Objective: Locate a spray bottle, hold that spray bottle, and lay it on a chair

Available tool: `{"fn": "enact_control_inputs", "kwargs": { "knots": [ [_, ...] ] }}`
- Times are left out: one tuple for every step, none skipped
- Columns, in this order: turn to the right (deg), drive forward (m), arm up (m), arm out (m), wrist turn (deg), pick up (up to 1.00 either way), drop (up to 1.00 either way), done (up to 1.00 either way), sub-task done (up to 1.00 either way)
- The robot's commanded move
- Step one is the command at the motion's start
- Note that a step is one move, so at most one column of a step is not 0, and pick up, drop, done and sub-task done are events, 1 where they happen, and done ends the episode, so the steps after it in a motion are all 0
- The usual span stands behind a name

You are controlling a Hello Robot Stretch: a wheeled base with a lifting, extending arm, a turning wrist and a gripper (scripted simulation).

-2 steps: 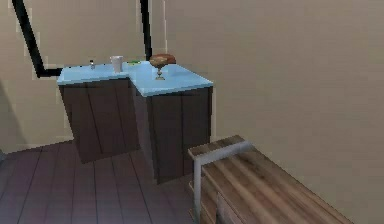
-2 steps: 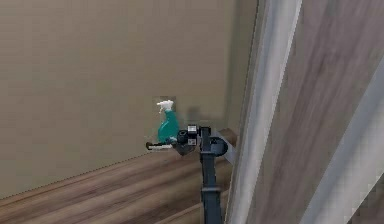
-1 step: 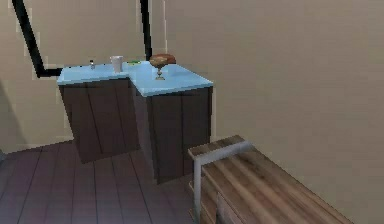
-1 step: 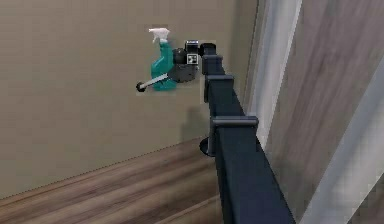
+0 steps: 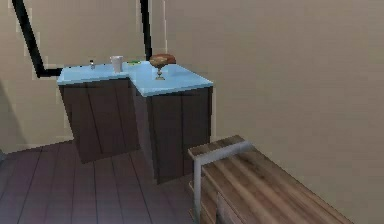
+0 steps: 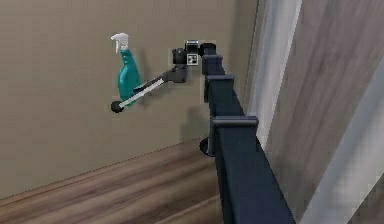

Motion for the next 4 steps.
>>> {"fn": "enact_control_inputs", "kwargs": {
  "knots": [
    [0.0, 0.00, 0.00, 0.00, -45.0, 0.00, 0.00, 0.00, 0.00],
    [0.0, 0.00, 0.00, -0.48, 0.0, 0.00, 0.00, 0.00, 0.00],
    [-45.0, 0.00, 0.00, 0.00, 0.0, 0.00, 0.00, 0.00, 0.00],
    [-15.0, 0.00, 0.00, 0.00, 0.0, 0.00, 0.00, 0.00, 0.00]
  ]
}}
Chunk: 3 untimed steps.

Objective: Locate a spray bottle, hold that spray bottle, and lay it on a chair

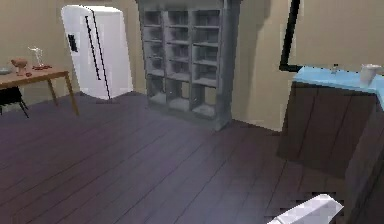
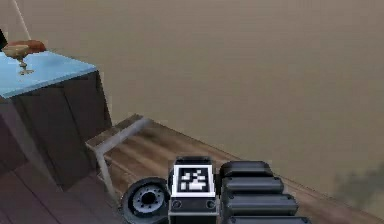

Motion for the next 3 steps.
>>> {"fn": "enact_control_inputs", "kwargs": {
  "knots": [
    [0.0, 0.20, 0.00, 0.00, 0.0, 0.00, 0.00, 0.00, 0.00],
    [-45.0, 0.00, 0.00, 0.00, 0.0, 0.00, 0.00, 0.00, 0.00],
    [-18.0, 0.00, 0.00, 0.00, 0.0, 0.00, 0.00, 0.00, 0.00]
  ]
}}
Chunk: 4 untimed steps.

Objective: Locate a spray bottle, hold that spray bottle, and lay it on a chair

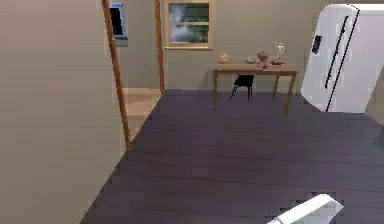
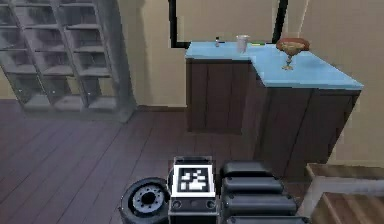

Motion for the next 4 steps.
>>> {"fn": "enact_control_inputs", "kwargs": {
  "knots": [
    [0.0, 1.00, 0.00, 0.00, 0.0, 0.00, 0.00, 0.00, 0.00],
    [-3.0, 0.00, 0.00, 0.00, 0.0, 0.00, 0.00, 0.00, 0.00],
    [0.0, 1.00, 0.00, 0.00, 0.0, 0.00, 0.00, 0.00, 0.00],
    [-3.0, 0.00, 0.00, 0.00, 0.0, 0.00, 0.00, 0.00, 0.00]
  ]
}}
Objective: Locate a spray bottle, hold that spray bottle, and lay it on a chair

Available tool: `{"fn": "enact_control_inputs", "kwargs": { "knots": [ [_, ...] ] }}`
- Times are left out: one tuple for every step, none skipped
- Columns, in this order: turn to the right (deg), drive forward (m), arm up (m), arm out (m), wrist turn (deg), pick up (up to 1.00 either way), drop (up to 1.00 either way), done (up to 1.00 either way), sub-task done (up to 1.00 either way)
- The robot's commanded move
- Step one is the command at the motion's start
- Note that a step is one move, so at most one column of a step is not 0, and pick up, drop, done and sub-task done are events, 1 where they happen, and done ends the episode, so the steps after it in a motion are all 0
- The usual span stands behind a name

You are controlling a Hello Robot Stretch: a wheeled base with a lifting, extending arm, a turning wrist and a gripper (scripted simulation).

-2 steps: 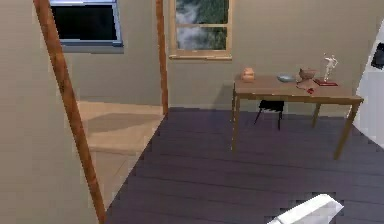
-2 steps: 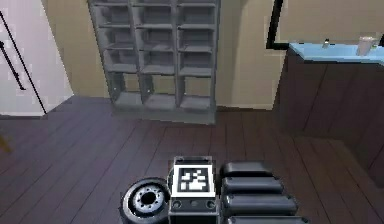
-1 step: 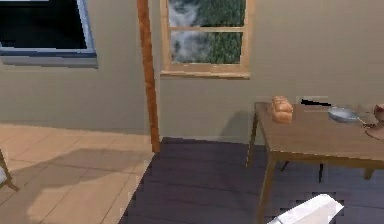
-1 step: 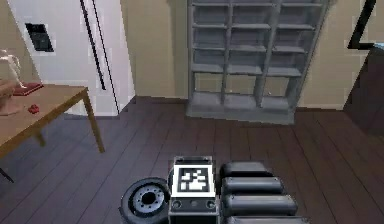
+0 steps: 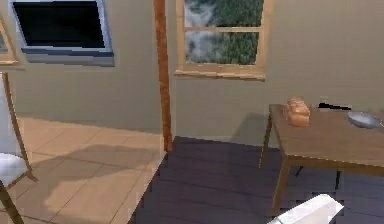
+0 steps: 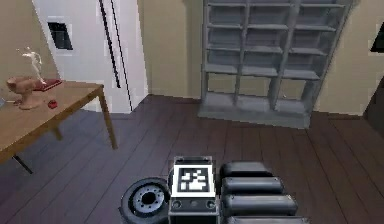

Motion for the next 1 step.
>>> {"fn": "enact_control_inputs", "kwargs": {
  "knots": [
    [0.0, 0.30, 0.00, 0.00, 0.0, 0.00, 0.00, 0.00, 0.00]
  ]
}}
